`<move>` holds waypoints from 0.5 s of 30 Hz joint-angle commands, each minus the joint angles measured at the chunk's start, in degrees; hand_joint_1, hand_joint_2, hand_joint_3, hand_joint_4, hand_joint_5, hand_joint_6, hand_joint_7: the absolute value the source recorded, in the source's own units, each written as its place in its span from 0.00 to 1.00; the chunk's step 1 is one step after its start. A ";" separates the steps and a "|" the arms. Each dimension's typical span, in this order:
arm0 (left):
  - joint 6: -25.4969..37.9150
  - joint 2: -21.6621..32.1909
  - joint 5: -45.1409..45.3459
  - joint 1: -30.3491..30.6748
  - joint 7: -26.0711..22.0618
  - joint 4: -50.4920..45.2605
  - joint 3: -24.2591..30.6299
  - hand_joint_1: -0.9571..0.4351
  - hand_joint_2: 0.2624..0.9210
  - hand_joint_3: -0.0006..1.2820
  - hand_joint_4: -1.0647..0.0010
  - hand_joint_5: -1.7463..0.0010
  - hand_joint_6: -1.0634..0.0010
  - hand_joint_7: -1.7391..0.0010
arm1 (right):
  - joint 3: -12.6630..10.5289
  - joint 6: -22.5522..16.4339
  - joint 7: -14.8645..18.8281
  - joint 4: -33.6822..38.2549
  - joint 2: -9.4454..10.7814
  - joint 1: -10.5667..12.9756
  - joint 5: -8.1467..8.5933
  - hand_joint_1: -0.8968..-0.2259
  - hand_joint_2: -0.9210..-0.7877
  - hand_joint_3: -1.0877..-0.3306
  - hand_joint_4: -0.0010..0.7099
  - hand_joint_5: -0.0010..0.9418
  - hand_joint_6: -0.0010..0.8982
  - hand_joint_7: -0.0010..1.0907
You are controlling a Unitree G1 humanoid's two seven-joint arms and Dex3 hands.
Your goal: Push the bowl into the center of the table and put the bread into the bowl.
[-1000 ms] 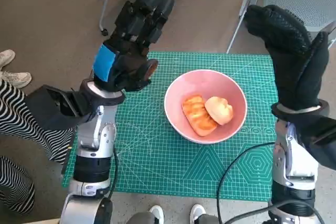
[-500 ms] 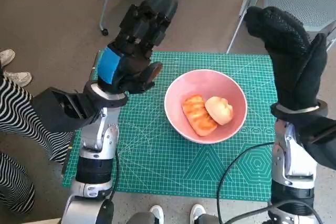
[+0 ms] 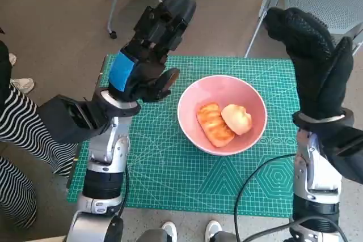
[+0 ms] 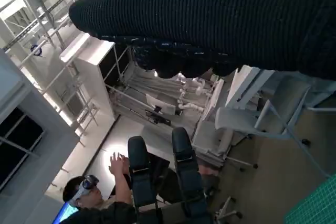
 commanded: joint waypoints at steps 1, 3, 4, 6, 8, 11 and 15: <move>0.74 0.21 -0.69 0.59 -0.26 -1.26 -0.06 0.21 0.98 0.39 0.95 0.99 1.00 0.72 | 0.34 0.61 -0.24 0.33 0.50 1.18 -0.51 0.29 0.00 0.57 0.30 0.00 0.09 0.52; 0.94 0.14 -0.62 0.69 -0.09 -1.56 -0.08 0.21 0.98 0.39 0.95 0.98 1.00 0.72 | 0.39 0.69 -0.35 0.18 0.50 1.16 -0.65 0.29 0.00 0.57 0.30 0.00 0.09 0.52; 1.01 0.10 -0.56 0.74 0.00 -1.72 -0.10 0.21 0.98 0.39 0.95 0.98 1.00 0.72 | 0.41 0.73 -0.39 0.10 0.48 1.15 -0.70 0.29 0.00 0.57 0.30 0.00 0.09 0.52; 1.03 0.03 -0.39 0.84 0.24 -1.88 -0.09 0.22 0.98 0.39 0.95 0.98 1.00 0.72 | 0.51 0.76 -0.46 0.11 0.47 1.03 -0.91 0.29 0.00 0.56 0.30 0.00 0.09 0.52; 0.94 -0.02 -0.29 0.93 0.39 -1.89 -0.02 0.22 0.98 0.39 0.95 0.98 1.00 0.72 | 0.59 0.78 -0.51 0.26 0.42 0.87 -1.08 0.29 0.00 0.56 0.30 0.00 0.09 0.52; 0.63 -0.07 -0.04 1.10 0.55 -1.89 0.00 0.22 0.98 0.38 0.95 0.98 1.00 0.70 | 0.65 0.81 -0.53 0.61 0.34 0.59 -1.18 0.29 0.00 0.56 0.30 0.00 0.09 0.52; -0.05 -0.04 0.33 1.14 0.67 -1.53 0.05 0.22 0.98 0.38 0.95 0.98 1.00 0.70 | 0.75 0.81 -0.51 1.01 0.29 0.36 -1.29 0.29 0.00 0.56 0.30 0.00 0.08 0.52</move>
